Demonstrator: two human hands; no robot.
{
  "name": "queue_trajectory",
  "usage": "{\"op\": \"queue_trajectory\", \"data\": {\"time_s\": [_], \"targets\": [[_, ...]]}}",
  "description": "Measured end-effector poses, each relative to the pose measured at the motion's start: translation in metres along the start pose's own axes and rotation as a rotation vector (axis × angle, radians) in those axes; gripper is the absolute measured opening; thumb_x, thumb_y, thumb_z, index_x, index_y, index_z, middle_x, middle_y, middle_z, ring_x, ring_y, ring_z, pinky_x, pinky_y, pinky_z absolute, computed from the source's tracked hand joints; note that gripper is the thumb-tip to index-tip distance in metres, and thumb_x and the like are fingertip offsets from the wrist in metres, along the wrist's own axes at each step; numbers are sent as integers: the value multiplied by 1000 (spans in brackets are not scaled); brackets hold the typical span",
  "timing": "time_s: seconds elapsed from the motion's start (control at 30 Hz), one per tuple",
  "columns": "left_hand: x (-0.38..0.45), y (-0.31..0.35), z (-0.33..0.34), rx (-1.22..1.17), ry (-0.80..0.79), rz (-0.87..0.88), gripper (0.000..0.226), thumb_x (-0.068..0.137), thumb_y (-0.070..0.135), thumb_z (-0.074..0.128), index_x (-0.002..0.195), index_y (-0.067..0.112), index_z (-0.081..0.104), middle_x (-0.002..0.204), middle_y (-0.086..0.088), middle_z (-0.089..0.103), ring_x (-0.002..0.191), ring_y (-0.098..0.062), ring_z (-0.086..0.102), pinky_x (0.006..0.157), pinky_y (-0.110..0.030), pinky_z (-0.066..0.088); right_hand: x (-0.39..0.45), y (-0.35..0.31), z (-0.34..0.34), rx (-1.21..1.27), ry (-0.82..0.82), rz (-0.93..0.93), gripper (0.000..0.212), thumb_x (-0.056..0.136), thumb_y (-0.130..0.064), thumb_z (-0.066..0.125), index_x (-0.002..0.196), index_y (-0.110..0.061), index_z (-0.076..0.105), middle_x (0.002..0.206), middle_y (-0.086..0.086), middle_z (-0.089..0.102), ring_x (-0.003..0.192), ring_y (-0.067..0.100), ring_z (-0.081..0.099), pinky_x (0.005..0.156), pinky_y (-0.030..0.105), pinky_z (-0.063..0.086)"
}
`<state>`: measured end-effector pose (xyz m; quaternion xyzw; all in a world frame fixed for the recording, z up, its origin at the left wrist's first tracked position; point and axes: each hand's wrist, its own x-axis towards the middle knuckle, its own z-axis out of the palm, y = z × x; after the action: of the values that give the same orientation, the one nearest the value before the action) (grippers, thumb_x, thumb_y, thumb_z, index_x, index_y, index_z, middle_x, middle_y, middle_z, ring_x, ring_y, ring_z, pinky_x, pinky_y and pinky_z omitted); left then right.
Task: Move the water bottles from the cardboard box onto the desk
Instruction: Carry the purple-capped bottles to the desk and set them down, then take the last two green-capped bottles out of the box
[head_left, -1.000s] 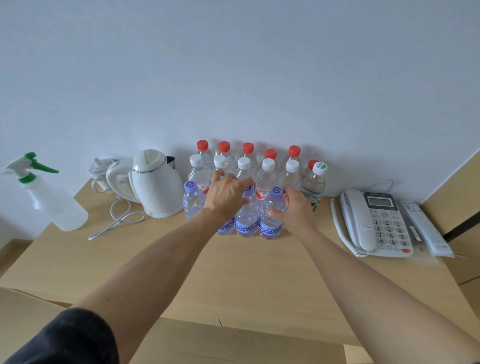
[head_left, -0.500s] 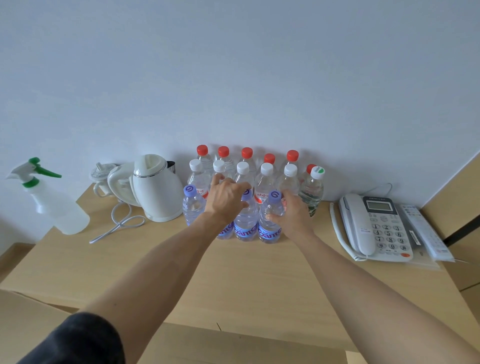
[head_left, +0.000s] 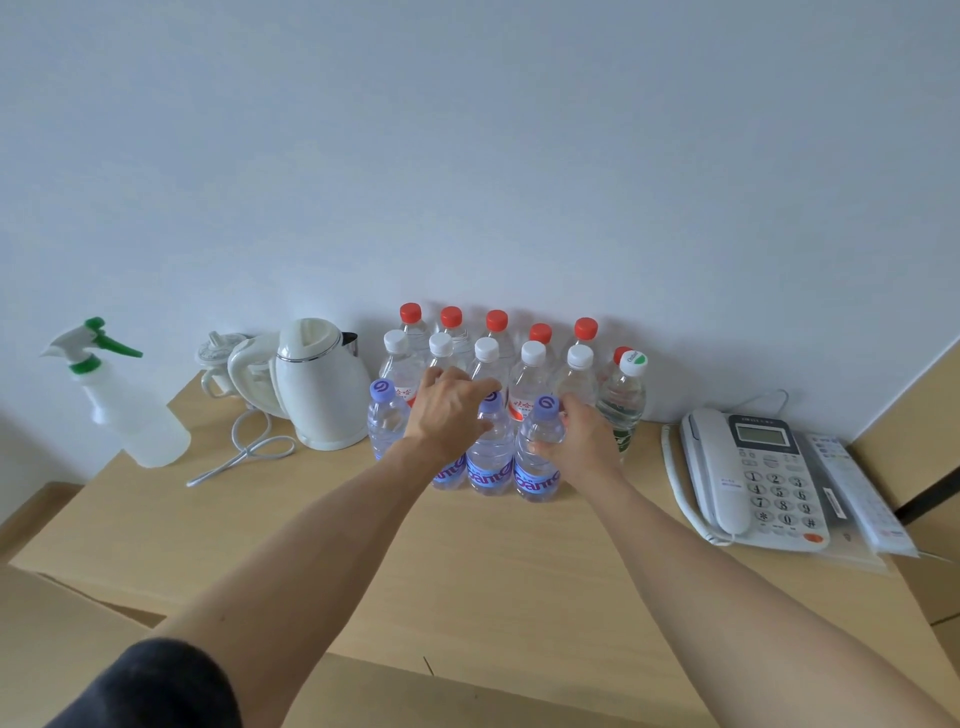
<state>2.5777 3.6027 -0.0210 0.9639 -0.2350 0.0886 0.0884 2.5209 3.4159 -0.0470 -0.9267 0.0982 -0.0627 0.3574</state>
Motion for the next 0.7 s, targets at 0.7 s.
{"op": "queue_trajectory", "data": {"time_s": [0.7], "targets": [[49, 79, -62, -9, 79, 188, 43, 96, 45, 52, 136, 28, 58, 130, -1, 60, 124, -26, 51, 109, -39, 30, -46, -5, -99, -234, 320, 199, 40, 98, -28, 53, 136, -15, 49, 127, 14, 55, 119, 34, 52, 90, 41, 48]]}}
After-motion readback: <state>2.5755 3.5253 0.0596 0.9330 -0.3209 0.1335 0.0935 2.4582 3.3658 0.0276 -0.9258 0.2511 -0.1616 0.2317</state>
